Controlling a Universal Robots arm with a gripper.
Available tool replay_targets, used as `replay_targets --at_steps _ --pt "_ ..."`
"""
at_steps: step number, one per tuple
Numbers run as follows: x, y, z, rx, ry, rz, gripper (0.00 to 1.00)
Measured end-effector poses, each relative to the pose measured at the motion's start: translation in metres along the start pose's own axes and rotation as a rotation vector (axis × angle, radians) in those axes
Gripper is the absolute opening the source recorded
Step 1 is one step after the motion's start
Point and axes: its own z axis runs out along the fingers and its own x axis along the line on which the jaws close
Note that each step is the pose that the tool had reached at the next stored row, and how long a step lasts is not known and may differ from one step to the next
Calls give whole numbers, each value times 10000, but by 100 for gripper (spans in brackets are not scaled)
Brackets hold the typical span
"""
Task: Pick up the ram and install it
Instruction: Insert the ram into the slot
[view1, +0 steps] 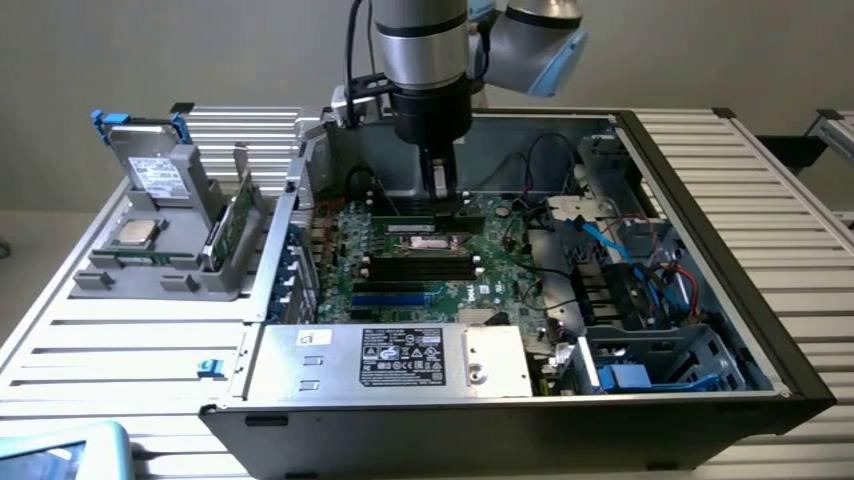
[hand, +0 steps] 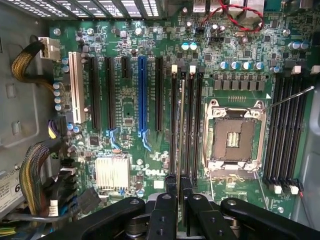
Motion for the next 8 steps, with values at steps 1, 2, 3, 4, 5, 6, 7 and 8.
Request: replay_targets --at_steps 1,2,3,4,5,6,7,8 --pt "0 2 18 0 0 0 15" --pt "-1 5 37 1 -1 -1 15" --pt "-2 7 55 0 -1 -2 15" --pt "-3 10 73 0 0 -1 15" --pt "-4 12 91 0 0 -1 15" --pt "-4 14 108 0 1 -2 15" --pt "-6 17 127 1 -1 -1 15" --pt "-6 19 144 1 -2 -2 15"
